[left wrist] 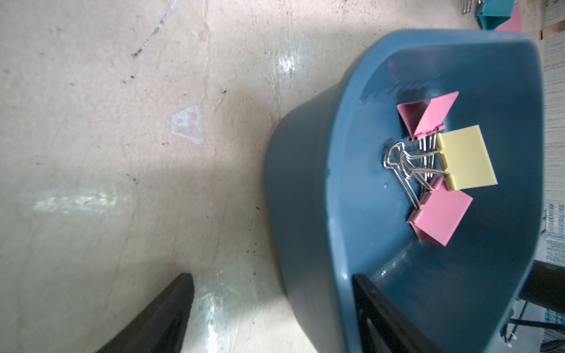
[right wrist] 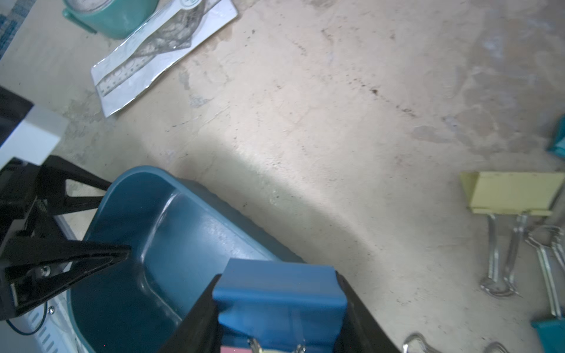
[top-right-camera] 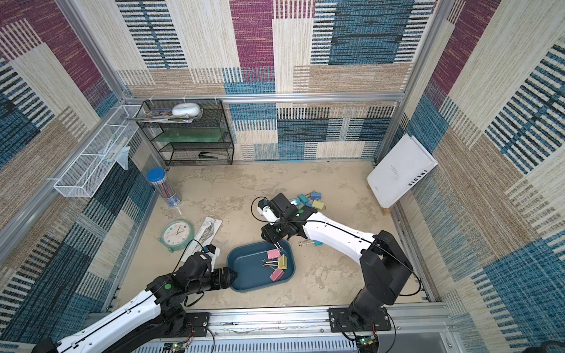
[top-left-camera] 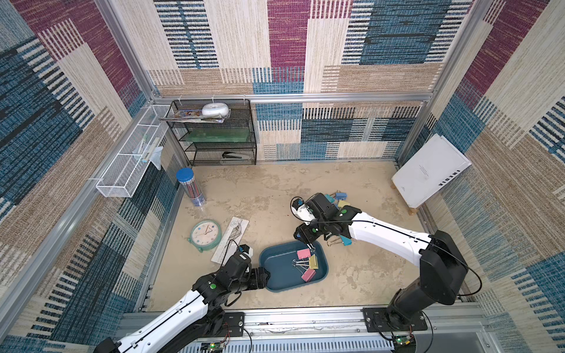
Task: Put the binder clips in the storage box
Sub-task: Place the binder clip in the storage box.
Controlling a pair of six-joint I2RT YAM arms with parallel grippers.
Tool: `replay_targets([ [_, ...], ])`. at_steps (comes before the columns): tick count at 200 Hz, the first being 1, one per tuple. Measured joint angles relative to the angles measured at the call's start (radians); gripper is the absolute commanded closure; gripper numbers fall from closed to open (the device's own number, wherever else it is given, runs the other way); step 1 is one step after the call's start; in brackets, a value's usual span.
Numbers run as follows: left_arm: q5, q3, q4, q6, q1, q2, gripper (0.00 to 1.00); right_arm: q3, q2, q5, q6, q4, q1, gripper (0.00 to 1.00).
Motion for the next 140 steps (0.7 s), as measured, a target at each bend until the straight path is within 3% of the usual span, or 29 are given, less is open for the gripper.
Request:
replay_targets([
  [35,-0.005,0.0,-0.01,-0.003,0.0,-0.012,0.16,-0.038,0.029,-0.037,-0.016,0.072,0.151,0.67],
  [67,-0.008,0.0,-0.016,-0.003,0.001,-0.016,0.16,-0.082,0.064,-0.041,-0.03,0.109,0.177,0.65],
  [95,-0.011,0.0,-0.016,-0.003,0.001,-0.015,0.16,-0.097,0.084,-0.048,-0.047,0.138,0.184,0.45],
  [140,-0.022,0.0,-0.016,-0.003,0.001,-0.013,0.16,-0.085,0.033,-0.082,-0.094,0.155,0.163,0.23],
])
